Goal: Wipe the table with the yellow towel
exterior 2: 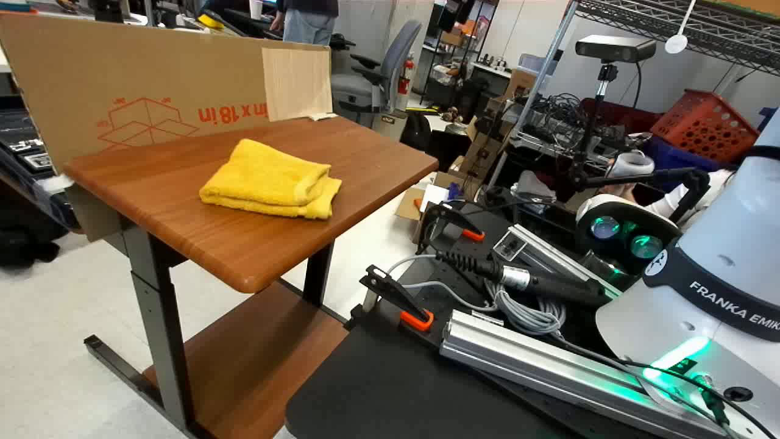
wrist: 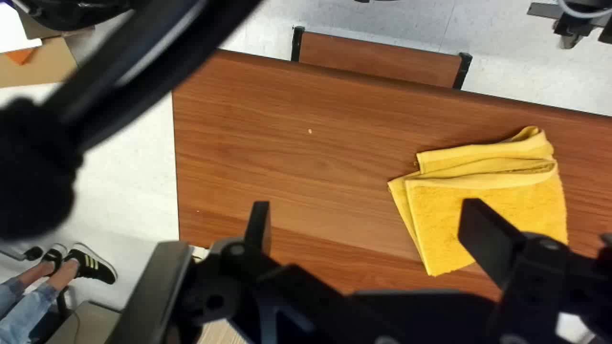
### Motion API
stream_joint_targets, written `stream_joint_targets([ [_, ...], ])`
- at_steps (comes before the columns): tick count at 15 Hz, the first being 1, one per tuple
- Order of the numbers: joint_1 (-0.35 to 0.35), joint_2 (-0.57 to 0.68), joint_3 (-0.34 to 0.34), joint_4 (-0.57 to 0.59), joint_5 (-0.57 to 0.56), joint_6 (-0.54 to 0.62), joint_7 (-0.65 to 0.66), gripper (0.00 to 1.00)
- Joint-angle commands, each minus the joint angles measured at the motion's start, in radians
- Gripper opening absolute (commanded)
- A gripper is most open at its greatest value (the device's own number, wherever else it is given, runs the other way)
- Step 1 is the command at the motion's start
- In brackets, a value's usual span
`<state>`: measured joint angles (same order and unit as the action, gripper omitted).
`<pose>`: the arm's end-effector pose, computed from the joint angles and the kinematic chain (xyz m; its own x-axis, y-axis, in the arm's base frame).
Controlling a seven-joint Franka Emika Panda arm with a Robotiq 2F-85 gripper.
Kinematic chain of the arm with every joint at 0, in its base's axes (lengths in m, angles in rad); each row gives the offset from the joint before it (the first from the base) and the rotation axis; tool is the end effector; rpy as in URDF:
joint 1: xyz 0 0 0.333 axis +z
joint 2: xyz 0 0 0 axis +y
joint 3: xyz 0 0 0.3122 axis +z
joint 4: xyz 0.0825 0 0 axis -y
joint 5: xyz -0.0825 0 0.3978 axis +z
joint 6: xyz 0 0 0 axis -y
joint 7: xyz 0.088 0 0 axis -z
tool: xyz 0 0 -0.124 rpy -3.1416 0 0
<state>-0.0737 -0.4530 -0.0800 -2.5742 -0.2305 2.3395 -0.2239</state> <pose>0.4271 -0.0718 0.4099 0.9595 0.2287 0.1644 0.1942 -0.9600 0.2019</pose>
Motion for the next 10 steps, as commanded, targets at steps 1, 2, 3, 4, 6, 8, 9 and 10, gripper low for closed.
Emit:
stream_joint_targets([
  [1, 0.002, 0.0, -0.001, 0.002, 0.0, -0.003, 0.0, 1.0],
  [2, 0.002, 0.0, -0.001, 0.002, 0.0, -0.003, 0.0, 1.0],
  [3, 0.002, 0.0, -0.001, 0.002, 0.0, -0.003, 0.0, 1.0],
  [4, 0.002, 0.0, -0.001, 0.002, 0.0, -0.003, 0.0, 1.0],
  [6, 0.002, 0.0, -0.001, 0.002, 0.0, -0.003, 0.0, 1.0],
  [8, 0.029, 0.008, -0.017, -0.012, 0.062, 0.076, 0.003, 1.0],
  [9, 0.042, 0.028, -0.022, -0.01, 0.099, 0.123, 0.013, 1.0],
  [10, 0.058, 0.069, -0.027, 0.003, 0.145, 0.176, 0.014, 1.0],
])
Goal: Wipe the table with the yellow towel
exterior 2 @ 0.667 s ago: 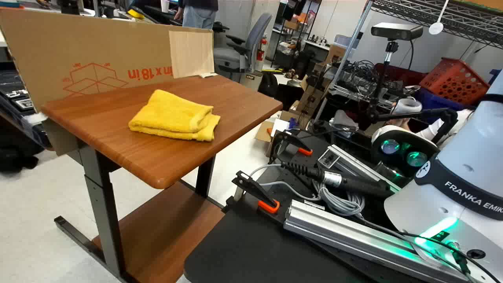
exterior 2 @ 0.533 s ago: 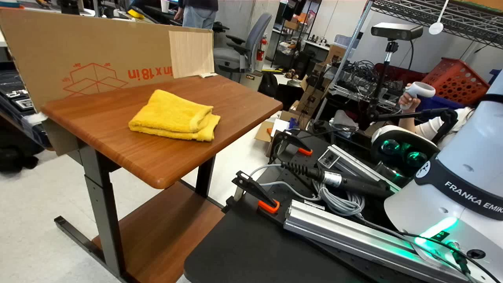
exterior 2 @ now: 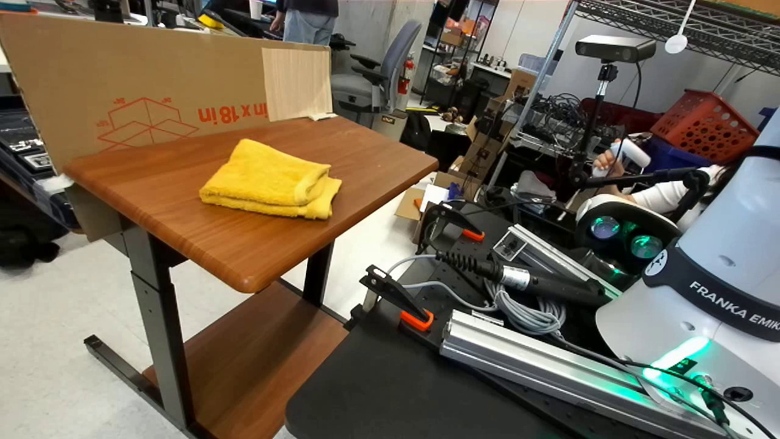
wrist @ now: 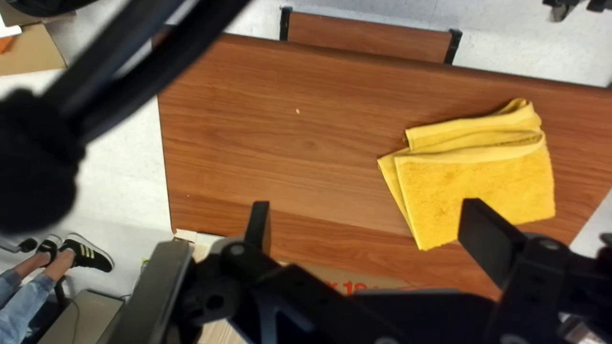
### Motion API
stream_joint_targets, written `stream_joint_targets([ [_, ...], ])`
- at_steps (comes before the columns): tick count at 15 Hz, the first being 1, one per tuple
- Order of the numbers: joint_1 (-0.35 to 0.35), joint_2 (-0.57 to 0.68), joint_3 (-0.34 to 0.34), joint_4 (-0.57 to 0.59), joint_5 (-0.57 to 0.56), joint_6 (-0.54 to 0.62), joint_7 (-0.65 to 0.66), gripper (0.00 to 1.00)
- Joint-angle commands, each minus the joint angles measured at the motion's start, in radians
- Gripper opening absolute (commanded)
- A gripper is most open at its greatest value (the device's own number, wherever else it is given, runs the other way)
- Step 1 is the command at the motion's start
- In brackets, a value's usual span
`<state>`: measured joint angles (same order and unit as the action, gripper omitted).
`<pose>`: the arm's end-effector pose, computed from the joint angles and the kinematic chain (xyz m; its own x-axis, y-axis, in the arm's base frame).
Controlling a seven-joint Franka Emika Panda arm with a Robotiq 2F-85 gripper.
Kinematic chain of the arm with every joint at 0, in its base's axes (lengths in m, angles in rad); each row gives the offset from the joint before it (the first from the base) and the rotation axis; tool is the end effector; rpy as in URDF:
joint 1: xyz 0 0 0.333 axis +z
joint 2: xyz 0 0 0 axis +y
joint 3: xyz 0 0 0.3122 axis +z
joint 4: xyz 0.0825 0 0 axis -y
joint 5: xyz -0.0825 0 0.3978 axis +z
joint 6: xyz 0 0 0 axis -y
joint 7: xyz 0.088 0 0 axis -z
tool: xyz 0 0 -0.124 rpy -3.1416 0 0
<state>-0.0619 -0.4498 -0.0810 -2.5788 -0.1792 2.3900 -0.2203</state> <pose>0.4321 -0.0651 0.4117 0.9530 0.2083 0.2198 0.1732 -0.9704 0.1685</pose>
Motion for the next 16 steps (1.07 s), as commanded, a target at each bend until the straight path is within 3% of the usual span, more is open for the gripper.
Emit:
stream_joint_targets([
  [1, 0.063, 0.107, -0.029, 0.019, 0.139, 0.166, 0.002, 1.0],
  [4, 0.094, 0.301, -0.006, 0.088, 0.24, 0.257, 0.041, 1.0],
  [7, 0.051, 0.479, 0.051, 0.18, 0.156, 0.209, 0.232, 1.0],
  [9, 0.062, 0.609, 0.055, 0.262, 0.128, 0.183, 0.318, 1.0],
  [10, 0.061, 0.476, 0.049, 0.149, 0.161, 0.219, 0.24, 1.0],
  [13, 0.066, 0.607, 0.051, 0.23, 0.147, 0.219, 0.292, 1.0],
  [16, 0.07, 0.615, 0.05, 0.249, 0.138, 0.21, 0.297, 1.0],
])
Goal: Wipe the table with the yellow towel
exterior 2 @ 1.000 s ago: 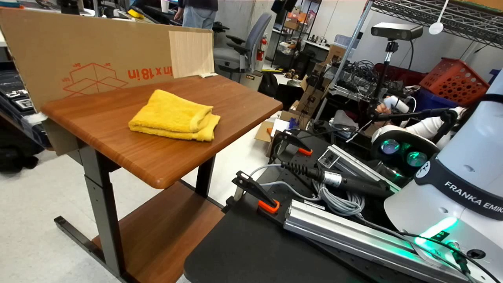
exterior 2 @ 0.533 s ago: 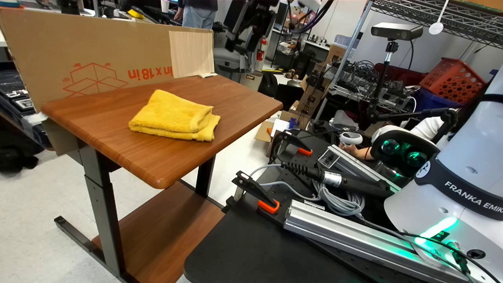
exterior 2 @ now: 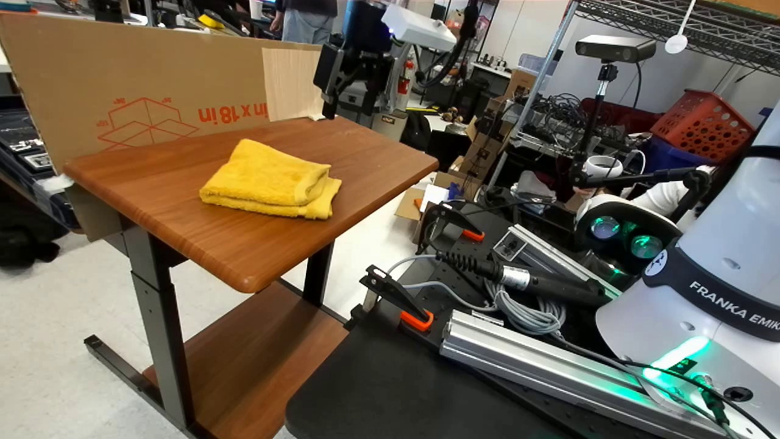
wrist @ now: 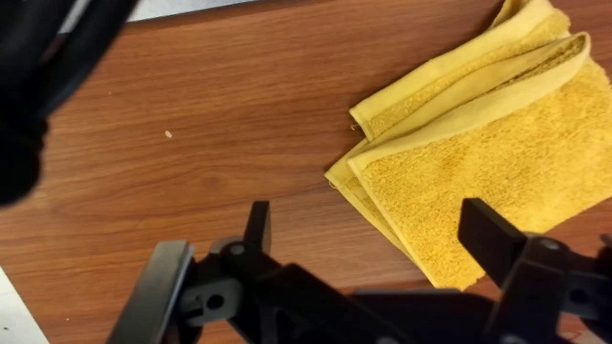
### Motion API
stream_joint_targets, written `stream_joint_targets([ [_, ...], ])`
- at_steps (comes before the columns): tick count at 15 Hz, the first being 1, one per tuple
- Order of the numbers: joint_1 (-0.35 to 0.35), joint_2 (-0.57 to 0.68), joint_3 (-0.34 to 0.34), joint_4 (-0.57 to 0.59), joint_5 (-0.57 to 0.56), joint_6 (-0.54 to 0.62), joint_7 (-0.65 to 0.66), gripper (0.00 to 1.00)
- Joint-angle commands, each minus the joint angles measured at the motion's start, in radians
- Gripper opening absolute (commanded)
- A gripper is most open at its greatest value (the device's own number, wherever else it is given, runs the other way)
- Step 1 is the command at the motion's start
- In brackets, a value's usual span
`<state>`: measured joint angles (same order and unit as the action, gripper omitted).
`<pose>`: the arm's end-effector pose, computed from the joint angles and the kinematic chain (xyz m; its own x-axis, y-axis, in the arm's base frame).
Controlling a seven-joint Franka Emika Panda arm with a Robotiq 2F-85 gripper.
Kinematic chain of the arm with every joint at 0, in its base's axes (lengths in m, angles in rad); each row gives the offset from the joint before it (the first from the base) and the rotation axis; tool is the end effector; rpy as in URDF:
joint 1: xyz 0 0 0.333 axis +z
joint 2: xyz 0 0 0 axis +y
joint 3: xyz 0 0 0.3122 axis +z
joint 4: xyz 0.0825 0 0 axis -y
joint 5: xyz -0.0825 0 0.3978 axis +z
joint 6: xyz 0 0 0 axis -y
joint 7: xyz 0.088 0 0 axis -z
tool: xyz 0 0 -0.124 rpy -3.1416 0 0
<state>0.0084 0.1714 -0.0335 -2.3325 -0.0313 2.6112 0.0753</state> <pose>0.5383 -0.0134 0.2422 0.9915 -0.0721 0.1083 -0.0743 -0.9971 0.0162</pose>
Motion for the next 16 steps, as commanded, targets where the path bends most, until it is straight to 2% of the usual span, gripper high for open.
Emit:
stream_joint_targets([
  [1, 0.005, -0.01, 0.007, 0.008, -0.011, -0.024, 0.005, 1.0],
  [8, 0.075, 0.058, 0.075, 0.121, 0.002, -0.125, 0.074, 1.0],
  [12, 0.117, 0.183, 0.08, 0.223, -0.017, -0.162, 0.163, 1.0],
  [16, 0.145, 0.326, 0.059, 0.314, -0.016, -0.142, 0.222, 1.0],
])
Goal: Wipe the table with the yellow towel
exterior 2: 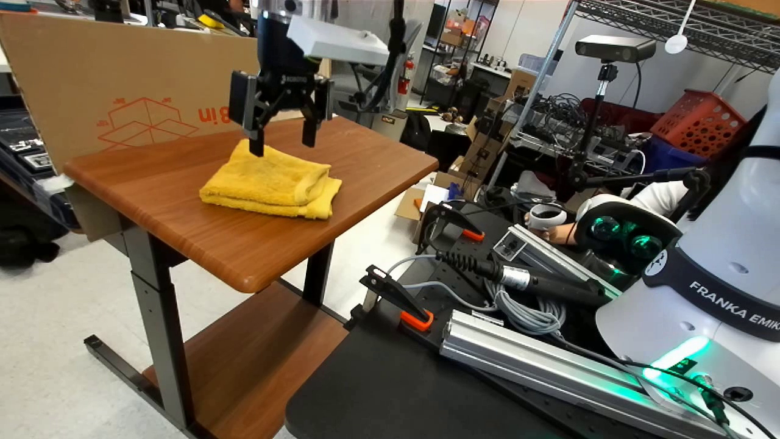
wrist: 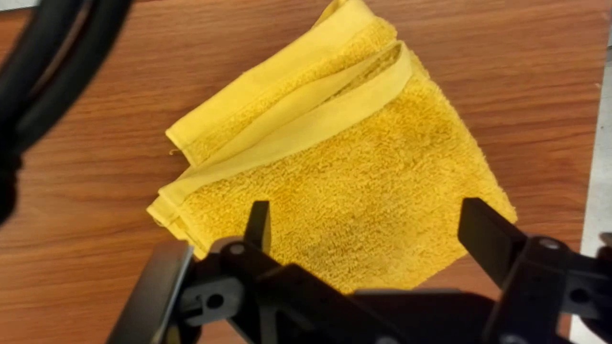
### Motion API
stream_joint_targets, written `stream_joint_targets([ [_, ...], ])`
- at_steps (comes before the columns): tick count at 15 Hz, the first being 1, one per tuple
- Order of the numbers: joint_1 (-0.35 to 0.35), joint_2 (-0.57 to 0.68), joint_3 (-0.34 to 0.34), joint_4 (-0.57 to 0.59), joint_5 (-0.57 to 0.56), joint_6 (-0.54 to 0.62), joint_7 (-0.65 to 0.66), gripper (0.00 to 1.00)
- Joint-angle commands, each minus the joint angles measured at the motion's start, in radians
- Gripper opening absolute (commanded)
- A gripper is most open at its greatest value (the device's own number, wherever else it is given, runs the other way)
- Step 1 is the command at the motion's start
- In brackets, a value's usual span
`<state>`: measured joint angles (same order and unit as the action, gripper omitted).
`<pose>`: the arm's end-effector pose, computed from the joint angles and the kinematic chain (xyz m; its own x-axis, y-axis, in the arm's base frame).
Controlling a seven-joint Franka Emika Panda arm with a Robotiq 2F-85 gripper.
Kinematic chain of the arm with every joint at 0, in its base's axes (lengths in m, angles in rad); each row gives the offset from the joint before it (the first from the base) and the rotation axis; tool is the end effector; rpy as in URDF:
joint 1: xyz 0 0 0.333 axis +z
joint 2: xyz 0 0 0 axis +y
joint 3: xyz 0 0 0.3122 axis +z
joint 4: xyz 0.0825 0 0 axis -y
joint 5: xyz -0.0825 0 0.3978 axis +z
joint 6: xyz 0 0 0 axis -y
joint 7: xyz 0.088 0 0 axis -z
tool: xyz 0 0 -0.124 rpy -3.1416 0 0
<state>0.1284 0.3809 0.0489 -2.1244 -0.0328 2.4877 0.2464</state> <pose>0.5721 0.1028 0.1960 0.9988 -0.0463 -0.0161 -0.0462 -0.9989 0.0054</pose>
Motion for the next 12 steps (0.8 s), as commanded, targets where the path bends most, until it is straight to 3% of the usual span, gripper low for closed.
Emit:
stream_joint_targets([
  [1, 0.029, 0.15, -0.029, 0.131, -0.012, -0.026, 0.058, 1.0],
  [8, 0.017, 0.29, -0.056, 0.249, 0.015, -0.056, 0.07, 1.0],
  [12, -0.041, 0.291, -0.129, 0.273, 0.01, -0.034, 0.06, 1.0],
])
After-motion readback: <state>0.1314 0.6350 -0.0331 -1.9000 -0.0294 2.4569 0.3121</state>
